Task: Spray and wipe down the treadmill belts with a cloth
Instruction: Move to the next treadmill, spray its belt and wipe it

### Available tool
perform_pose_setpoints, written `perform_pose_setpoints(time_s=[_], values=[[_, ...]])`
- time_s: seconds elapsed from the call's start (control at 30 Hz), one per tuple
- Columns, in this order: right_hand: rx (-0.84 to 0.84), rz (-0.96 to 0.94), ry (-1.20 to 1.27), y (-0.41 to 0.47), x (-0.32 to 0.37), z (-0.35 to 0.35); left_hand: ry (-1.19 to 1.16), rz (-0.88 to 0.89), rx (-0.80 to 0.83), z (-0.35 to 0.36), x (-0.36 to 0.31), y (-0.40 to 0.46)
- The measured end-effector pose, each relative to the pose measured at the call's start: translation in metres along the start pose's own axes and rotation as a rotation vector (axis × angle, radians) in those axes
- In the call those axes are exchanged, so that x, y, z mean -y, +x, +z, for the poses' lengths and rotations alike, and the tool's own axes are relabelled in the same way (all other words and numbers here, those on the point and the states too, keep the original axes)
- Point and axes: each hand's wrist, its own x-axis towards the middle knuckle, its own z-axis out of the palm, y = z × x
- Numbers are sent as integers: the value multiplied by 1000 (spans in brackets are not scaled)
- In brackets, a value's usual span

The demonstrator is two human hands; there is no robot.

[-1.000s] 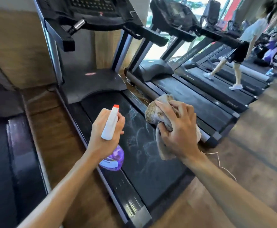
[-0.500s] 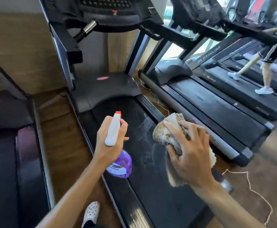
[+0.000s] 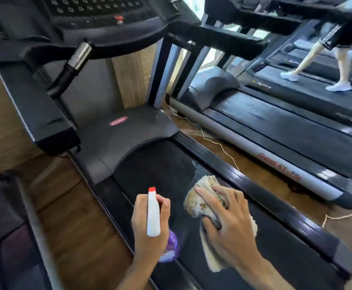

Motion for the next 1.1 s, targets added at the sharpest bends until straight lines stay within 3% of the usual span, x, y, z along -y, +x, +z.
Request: perform_pose_setpoints(time_s=[0.23, 0.7, 0.97, 1.1], values=[[-6, 113, 31, 10, -81, 93, -25, -212, -81, 53, 86, 13], [126, 126, -23, 16, -205, 287, -86, -654, -120, 102, 326, 58], [149, 215, -7, -4, -209, 348, 57, -695, 32, 98, 388, 67], [128, 255, -28, -4, -207, 355, 63, -724, 22, 95, 393, 71]])
